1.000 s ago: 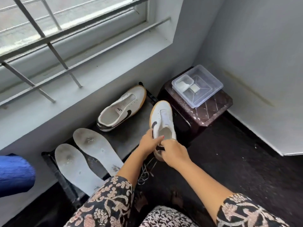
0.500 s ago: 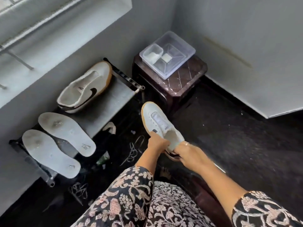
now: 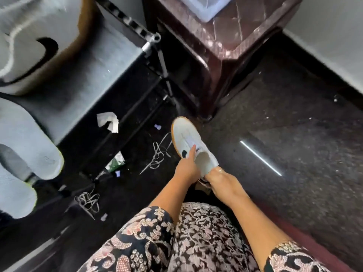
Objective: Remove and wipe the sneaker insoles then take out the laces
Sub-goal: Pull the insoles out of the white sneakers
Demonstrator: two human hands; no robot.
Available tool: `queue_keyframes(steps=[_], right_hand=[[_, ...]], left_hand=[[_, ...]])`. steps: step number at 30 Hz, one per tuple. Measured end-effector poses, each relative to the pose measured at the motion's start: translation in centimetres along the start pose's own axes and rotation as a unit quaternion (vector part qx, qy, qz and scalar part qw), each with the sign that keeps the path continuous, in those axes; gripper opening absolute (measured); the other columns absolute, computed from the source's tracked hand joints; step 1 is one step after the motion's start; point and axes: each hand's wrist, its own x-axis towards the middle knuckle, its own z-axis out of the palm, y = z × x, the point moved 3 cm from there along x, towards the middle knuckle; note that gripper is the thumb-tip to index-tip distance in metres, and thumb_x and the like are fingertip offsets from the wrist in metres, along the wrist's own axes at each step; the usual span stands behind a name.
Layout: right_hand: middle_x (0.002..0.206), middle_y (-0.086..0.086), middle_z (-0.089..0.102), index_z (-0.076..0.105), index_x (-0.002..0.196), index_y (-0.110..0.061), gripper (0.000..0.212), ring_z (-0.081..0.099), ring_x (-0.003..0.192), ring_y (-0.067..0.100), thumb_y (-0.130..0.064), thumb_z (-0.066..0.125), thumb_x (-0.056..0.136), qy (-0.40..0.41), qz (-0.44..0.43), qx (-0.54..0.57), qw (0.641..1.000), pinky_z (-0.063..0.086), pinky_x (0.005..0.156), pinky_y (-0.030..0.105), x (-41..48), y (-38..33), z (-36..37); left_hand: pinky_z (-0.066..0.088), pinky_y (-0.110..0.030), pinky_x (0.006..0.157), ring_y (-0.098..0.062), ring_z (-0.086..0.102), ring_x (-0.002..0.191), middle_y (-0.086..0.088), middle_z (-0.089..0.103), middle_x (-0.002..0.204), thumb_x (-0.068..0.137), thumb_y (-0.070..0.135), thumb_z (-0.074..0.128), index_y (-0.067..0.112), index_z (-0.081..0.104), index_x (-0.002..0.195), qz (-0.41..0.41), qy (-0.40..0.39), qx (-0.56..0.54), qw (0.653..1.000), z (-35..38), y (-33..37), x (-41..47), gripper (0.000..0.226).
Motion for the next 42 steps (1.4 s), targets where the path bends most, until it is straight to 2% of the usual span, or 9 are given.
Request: queue_keyframes(steps=[5,10,16,22,25,27,31,38,42], right_hand=[[0.112,0.010,0.057,0.060,0.109,-0.010,0.025,0.056,0.099,0.030,-0.010,0.039,0.094,-0.012,0.007,0.008,1.000,0.043,0.074,0.032,8.6,1.8,6.2],[0.113,0.008,0.051,0.058,0.108,-0.014,0.023,0.055,0.105,0.028,-0.012,0.045,0.089,-0.044,-0.031,-0.040,0.998,0.045,0.075,0.032,15.3,3.7,10.6],[0.119,0.006,0.049,0.055,0.117,-0.016,0.026,0.051,0.115,0.024,-0.018,0.043,0.094,-0.030,-0.020,-0.069,0.997,0.048,0.084,0.034,20.7,5.5,12.6],[0.117,0.006,0.052,0.052,0.121,-0.014,0.032,0.043,0.121,0.019,-0.004,0.042,0.092,-0.046,-0.022,-0.099,0.994,0.047,0.086,0.030,23.2,7.9,13.4],[0.113,0.010,0.051,0.055,0.121,-0.016,0.039,0.052,0.111,0.027,0.003,0.044,0.088,-0.089,-0.015,-0.104,0.990,0.052,0.085,0.035,23.9,8.7,15.0],[0.110,0.011,0.050,0.056,0.121,-0.019,0.043,0.055,0.106,0.030,0.005,0.044,0.087,-0.115,-0.013,-0.097,0.989,0.053,0.086,0.039,24.5,8.7,16.0],[0.118,0.011,0.055,0.053,0.125,-0.017,0.041,0.046,0.119,0.027,0.003,0.043,0.091,-0.124,-0.045,-0.133,0.982,0.047,0.092,0.036,25.5,7.9,17.7],[0.121,0.014,0.048,0.057,0.125,-0.019,0.036,0.051,0.115,0.034,-0.009,0.047,0.092,-0.162,-0.085,-0.179,0.967,0.048,0.092,0.038,28.4,7.4,18.0],[0.125,0.015,0.047,0.056,0.126,-0.015,0.035,0.049,0.119,0.034,-0.010,0.040,0.095,-0.170,-0.069,-0.167,0.969,0.045,0.095,0.039,28.0,5.8,19.1]], left_hand=[[0.039,-0.036,0.097,-0.035,0.046,0.124,-0.021,0.042,0.139,0.093,0.021,0.048,0.028,-0.001,0.152,0.013,-0.026,0.063,0.998,2.2,-6.2,8.5,0.076],[0.032,-0.045,0.111,-0.028,0.028,0.140,-0.004,0.017,0.157,0.093,0.022,0.048,0.031,0.010,0.150,0.011,-0.039,0.116,0.992,4.1,-10.3,15.8,0.069],[0.039,-0.047,0.105,-0.031,0.033,0.135,0.004,0.010,0.158,0.089,0.013,0.050,0.033,0.012,0.149,0.031,-0.026,0.221,0.974,5.7,-11.5,20.4,0.074],[0.041,-0.046,0.095,-0.031,0.027,0.135,-0.002,0.018,0.154,0.091,0.014,0.052,0.032,0.010,0.150,0.041,-0.018,0.380,0.924,5.2,-9.8,23.0,0.075],[0.038,-0.054,0.099,-0.037,0.023,0.136,-0.010,0.019,0.152,0.092,0.018,0.049,0.027,0.015,0.148,0.053,-0.034,0.476,0.877,5.5,-9.6,24.0,0.066],[0.036,-0.056,0.100,-0.038,0.020,0.137,-0.012,0.017,0.153,0.092,0.019,0.051,0.024,0.015,0.147,0.051,-0.051,0.499,0.864,6.0,-9.8,24.6,0.067],[0.034,-0.058,0.102,-0.036,0.020,0.138,-0.013,0.019,0.152,0.091,0.021,0.053,0.020,0.015,0.146,0.029,-0.057,0.494,0.867,7.1,-11.5,25.1,0.068],[0.037,-0.056,0.100,-0.031,0.022,0.139,-0.012,0.027,0.148,0.091,0.015,0.050,0.020,0.016,0.144,0.016,-0.015,0.458,0.889,6.8,-14.5,24.6,0.063],[0.034,-0.054,0.105,-0.027,0.008,0.145,-0.009,0.017,0.155,0.092,0.015,0.050,0.021,0.014,0.146,0.001,-0.023,0.444,0.896,6.2,-15.3,24.5,0.065]])
